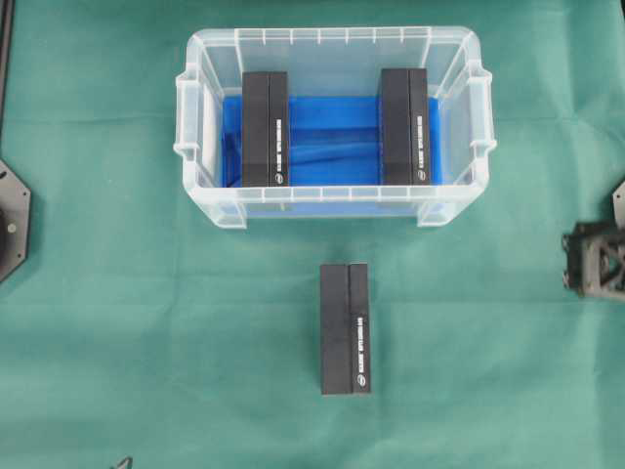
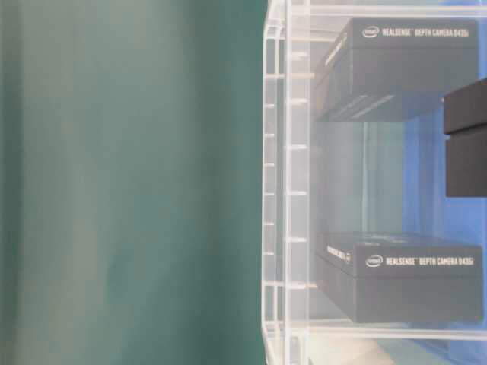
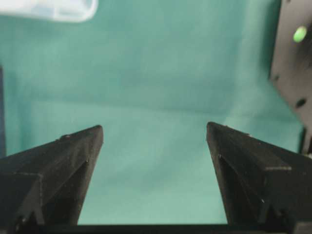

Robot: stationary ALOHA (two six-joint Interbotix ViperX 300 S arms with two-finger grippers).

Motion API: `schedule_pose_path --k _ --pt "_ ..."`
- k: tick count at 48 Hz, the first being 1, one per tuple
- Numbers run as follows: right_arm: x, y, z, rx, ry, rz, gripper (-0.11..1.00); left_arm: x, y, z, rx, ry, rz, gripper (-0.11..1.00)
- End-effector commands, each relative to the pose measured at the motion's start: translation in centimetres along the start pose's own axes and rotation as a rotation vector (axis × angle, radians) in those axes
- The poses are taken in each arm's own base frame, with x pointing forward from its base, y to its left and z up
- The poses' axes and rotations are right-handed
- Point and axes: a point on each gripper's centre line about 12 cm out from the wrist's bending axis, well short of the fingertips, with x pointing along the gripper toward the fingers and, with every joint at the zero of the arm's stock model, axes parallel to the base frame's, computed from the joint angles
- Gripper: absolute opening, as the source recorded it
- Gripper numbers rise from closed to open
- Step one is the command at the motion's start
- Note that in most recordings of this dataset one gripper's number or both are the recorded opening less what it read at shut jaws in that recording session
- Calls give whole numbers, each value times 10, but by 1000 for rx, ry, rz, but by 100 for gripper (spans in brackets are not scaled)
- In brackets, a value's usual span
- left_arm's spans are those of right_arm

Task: Take the box out of the case with the right arm.
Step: 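Open the right gripper to release the box on the table, then withdraw the right gripper to the right side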

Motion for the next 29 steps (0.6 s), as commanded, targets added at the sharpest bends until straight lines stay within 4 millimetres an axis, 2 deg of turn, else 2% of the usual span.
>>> schedule_pose_path --k 1,16,29 --pt "-2 0 19 11 -3 10 86 -2 -1 2 3 -9 0 0" --pt "17 4 91 -5 -28 16 86 -2 -1 2 3 -9 0 0" --pt "35 11 125 -25 -41 55 86 -1 -1 2 3 -8 0 0"
